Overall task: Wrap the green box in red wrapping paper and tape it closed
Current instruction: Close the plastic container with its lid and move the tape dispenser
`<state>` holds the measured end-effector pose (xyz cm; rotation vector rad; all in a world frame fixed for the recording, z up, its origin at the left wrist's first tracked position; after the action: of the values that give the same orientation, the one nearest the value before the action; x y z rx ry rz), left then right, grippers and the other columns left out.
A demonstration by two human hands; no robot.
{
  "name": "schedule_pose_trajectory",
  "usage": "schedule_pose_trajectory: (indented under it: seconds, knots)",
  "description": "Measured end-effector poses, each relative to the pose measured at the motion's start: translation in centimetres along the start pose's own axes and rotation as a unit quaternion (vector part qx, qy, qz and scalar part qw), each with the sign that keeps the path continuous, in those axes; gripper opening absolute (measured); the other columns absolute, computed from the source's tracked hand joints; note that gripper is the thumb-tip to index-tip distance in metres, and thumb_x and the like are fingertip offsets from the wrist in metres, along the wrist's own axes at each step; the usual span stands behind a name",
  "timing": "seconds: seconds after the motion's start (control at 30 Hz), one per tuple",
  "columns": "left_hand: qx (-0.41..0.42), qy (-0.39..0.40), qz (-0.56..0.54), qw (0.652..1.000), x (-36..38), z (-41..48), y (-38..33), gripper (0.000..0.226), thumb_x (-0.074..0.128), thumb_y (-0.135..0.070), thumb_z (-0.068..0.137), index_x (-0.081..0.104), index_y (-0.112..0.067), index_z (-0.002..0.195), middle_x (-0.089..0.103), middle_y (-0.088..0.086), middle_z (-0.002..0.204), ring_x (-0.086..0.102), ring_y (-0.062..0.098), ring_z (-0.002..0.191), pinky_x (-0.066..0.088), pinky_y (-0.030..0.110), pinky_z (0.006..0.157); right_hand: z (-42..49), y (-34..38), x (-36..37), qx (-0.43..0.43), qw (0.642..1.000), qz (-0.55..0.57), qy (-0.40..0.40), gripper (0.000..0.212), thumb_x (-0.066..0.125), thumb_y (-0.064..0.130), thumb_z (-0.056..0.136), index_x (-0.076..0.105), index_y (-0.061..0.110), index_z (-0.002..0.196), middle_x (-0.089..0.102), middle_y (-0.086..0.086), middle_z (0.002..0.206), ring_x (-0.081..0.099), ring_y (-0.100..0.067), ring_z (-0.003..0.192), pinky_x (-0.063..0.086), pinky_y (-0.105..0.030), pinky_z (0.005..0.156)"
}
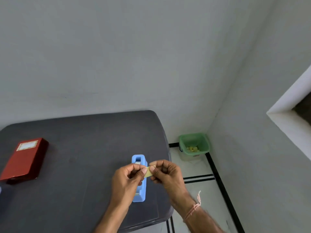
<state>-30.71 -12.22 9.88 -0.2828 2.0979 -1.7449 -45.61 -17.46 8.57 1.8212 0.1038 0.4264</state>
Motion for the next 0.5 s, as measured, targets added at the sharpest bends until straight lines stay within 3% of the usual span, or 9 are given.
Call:
schedule_pose_trajectory:
  seconds: [0.1,0.23,0.37,0.5]
  knots:
    - [-0.049,0.04,-0.079,0.995,3.5,2.5,0.5,0.008,0.074,-0.007,0.092,0.081,-0.011,0.09,0.067,0.009,0.065,0.056,0.017,0.061,0.052,0.025,0.059,2.0,1.5,-3.4,0.004,1.0,-0.012,-0.023,0.011,0.07,-0.002,0.091,0.065,-0.005,0.1,0.069,-0.015,0.075,0.065,-0.017,0.06,0.055,-0.025,0.059]
    - [-0.084,0.096,-0.125,0.984,8.7,6.2,1.0,0.01,0.07,-0.01,0.095,0.081,-0.009,0.097,0.066,0.009,0.07,0.056,0.015,0.065,0.052,0.028,0.065,4.4,2.5,-7.9,0.003,0.997,-0.026,-0.069,0.005,0.066,0.0,0.094,0.066,-0.003,0.099,0.073,-0.014,0.078,0.068,-0.019,0.066,0.059,-0.029,0.068]
    - [-0.078,0.105,-0.095,0.987,13.7,11.0,1.0,0.01,0.069,-0.005,0.096,0.079,-0.007,0.096,0.069,0.006,0.067,0.06,0.01,0.062,0.052,0.021,0.06,8.3,2.6,-12.5,0.025,0.992,-0.019,-0.121,0.014,0.066,0.003,0.095,0.065,-0.008,0.104,0.073,-0.018,0.081,0.069,-0.022,0.07,0.059,-0.029,0.071]
    - [-0.086,0.074,-0.048,0.992,18.5,16.1,2.3,0.01,0.073,-0.003,0.092,0.077,-0.012,0.095,0.07,0.006,0.074,0.061,0.013,0.066,0.052,0.024,0.059,14.3,1.5,-17.3,0.065,0.985,0.001,-0.161,0.018,0.069,0.001,0.092,0.066,-0.01,0.106,0.072,-0.02,0.089,0.07,-0.025,0.076,0.061,-0.032,0.077]
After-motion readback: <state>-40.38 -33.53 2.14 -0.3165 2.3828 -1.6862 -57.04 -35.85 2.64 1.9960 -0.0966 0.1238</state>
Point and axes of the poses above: each hand's wrist, its own z-axis towards the middle knuckle, its own x-axis out of the palm, y = z × x, the point moved 3 cm from there along z, towards the middle knuckle
